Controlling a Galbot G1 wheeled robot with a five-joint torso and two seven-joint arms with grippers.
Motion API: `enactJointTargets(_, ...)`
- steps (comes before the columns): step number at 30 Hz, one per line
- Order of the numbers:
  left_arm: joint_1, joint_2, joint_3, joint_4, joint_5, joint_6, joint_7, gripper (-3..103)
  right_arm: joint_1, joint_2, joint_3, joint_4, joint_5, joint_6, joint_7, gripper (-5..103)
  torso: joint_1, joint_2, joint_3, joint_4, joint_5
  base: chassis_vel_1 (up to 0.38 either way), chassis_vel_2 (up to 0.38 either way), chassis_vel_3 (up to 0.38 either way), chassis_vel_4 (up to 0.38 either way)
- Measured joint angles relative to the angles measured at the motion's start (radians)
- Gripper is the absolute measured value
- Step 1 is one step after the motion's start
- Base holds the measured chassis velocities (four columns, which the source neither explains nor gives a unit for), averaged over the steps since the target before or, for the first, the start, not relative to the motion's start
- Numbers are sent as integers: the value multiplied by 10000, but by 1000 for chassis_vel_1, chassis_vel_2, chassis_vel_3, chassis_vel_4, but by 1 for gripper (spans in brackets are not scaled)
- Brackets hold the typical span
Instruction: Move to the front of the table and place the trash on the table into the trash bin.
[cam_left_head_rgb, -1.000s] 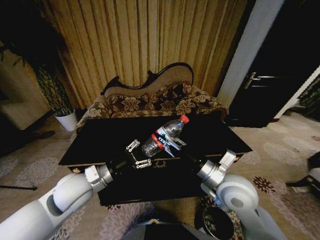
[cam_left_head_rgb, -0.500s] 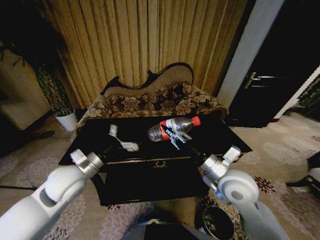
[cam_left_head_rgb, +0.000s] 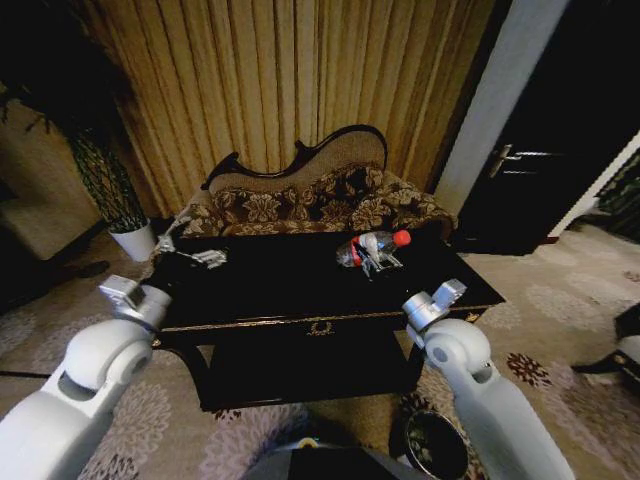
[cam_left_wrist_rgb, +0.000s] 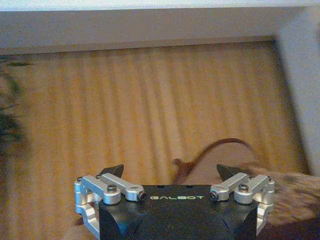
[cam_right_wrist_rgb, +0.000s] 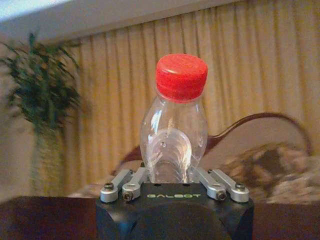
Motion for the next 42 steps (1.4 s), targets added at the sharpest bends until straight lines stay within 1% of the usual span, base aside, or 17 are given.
enactJointTargets(1, 7, -101, -113, 46, -19, 63, -127, 100, 41, 3, 60, -96, -197, 12, 0, 27, 1, 0, 0, 1, 0, 0, 0, 0, 0)
enactJointTargets(3, 45, -195, -212, 117, -15, 85, -191, 100, 85, 7, 154, -212, -336, 14, 0, 27, 0, 0, 0, 2, 1, 0, 0, 0, 0)
enactJointTargets(4, 45, -195, -212, 117, -15, 85, -191, 100, 85, 7, 154, -212, -336, 14, 0, 27, 0, 0, 0, 2, 1, 0, 0, 0, 0)
enactJointTargets(9, 173, -631, -304, 366, 76, 87, -372, 100, 147, 26, 532, -544, -422, 15, 0, 27, 0, 1, -1, 2, -1, 0, 0, 0, 0)
enactJointTargets(14, 216, -824, -306, 535, 185, 96, -471, 100, 168, 26, 813, -758, -503, 68, 0, 27, 0, 0, 0, 0, 0, 0, 0, 0, 0)
enactJointTargets(20, 221, -785, -310, 616, 196, 95, -544, 100, 151, 4, 888, -874, -905, 322, 0, 27, 0, 0, -1, 2, 0, 0, 0, 0, 0)
enactJointTargets(21, 217, -779, -292, 593, 139, 109, -723, 100, 84, 19, 876, -875, -1000, 328, 1, 27, 0, 0, 0, 2, -1, 0, 0, 0, 0)
enactJointTargets(22, 217, -779, -292, 593, 139, 109, -723, 100, 84, 19, 876, -875, -1000, 328, 1, 27, 0, 0, 0, 2, -1, 0, 0, 0, 0)
enactJointTargets(23, 216, -778, -263, 536, 64, 144, -957, 100, 1, 59, 854, -872, -1104, 328, 1, 27, 0, 0, 0, 1, 0, 0, 0, 0, 0)
enactJointTargets(24, 216, -778, -263, 536, 64, 144, -957, 100, 1, 59, 854, -872, -1104, 328, 1, 27, 0, 0, 0, 1, 0, 0, 0, 0, 0)
enactJointTargets(26, 211, -779, -273, 505, 7, 221, -1173, 100, -133, 143, 830, -834, -1162, 326, 1, 27, 0, 0, -1, 1, 1, 0, 0, 0, 0)
enactJointTargets(36, 142, -656, -322, 526, -27, 236, -1242, 100, -207, 200, 846, -774, -1137, 310, 1, 27, 1, 0, 0, 3, -1, 10, -10, -17, 14)
enactJointTargets(42, 82, -573, -335, 552, -31, 241, -1235, 100, -229, 217, 904, -755, -1112, 306, 2, 27, 2, 0, 0, 0, 0, 88, -99, -99, 102)
